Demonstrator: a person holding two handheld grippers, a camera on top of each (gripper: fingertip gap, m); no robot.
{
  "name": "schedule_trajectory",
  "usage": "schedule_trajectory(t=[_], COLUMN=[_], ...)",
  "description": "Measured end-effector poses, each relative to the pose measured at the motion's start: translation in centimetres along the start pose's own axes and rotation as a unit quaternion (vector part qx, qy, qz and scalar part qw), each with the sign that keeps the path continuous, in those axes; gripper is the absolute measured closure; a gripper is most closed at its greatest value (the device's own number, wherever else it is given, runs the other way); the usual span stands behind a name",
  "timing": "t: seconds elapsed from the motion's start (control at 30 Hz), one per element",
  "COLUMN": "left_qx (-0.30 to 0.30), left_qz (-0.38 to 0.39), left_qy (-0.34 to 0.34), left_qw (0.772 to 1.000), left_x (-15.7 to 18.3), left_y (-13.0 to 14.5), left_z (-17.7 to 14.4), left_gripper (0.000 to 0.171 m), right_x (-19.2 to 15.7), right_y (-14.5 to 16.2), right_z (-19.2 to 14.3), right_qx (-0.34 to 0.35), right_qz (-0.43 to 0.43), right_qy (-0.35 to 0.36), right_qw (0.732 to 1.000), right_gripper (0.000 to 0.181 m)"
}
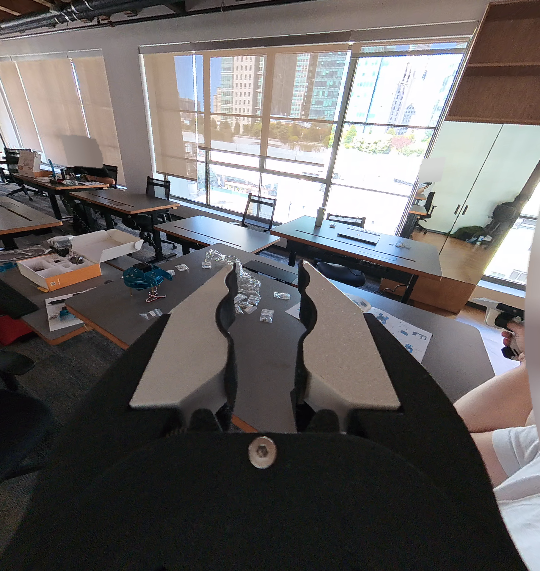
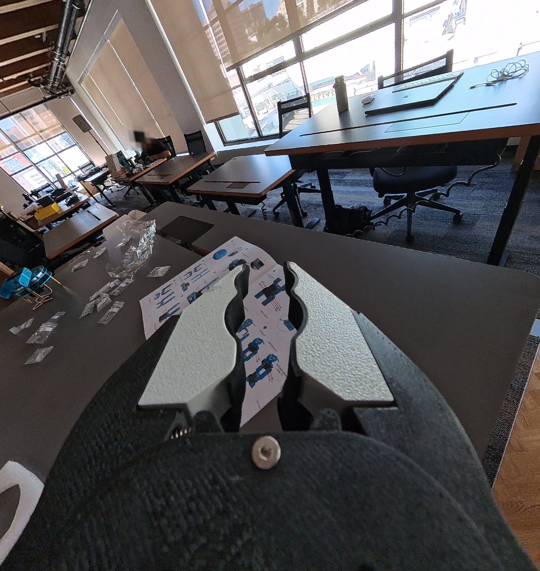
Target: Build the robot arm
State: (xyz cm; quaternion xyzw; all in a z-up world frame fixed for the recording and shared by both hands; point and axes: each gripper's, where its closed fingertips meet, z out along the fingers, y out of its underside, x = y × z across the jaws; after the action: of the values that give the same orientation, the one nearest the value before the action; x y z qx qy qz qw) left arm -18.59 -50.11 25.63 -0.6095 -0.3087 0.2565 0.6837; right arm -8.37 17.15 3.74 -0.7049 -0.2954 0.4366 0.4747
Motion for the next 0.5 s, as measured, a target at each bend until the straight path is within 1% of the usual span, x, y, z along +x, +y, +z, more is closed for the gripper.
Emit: schedule_trajectory(t=[0.13,0.23,0.4,0.5], left_qx=[0.007,0.021,0.035,0.029], left_qz=[-0.004,0.0,-0.014,-0.028], left_qy=[-0.003,-0.013,-0.03,-0.034], left_qw=[1.0,1.0,0.999,0.999], left_x=[-0.5,-1.4,-4.1,-5.8], left_y=[-0.3,-0.7,-0.8,-0.6], left_z=[-0.8,-2.0,-4.2,-5.5], left_gripper=[0.134,0.134,0.134,0.131], right_x=[-1.1,-2.3,-4.6,-7.0], right_y=[-0.7,-1.2,-2.0,-3.8], right_z=[0.2,0.4,0.6,0.6], right_qx=[0.004,0.008,0.0,0.025], right_qz=[-0.018,-0.026,-0.066,-0.094], right_qy=[-0.008,-0.016,-0.01,-0.007], right_qw=[1.0,1.0,0.998,0.995], right_gripper=[0.159,0.159,0.159,0.159])
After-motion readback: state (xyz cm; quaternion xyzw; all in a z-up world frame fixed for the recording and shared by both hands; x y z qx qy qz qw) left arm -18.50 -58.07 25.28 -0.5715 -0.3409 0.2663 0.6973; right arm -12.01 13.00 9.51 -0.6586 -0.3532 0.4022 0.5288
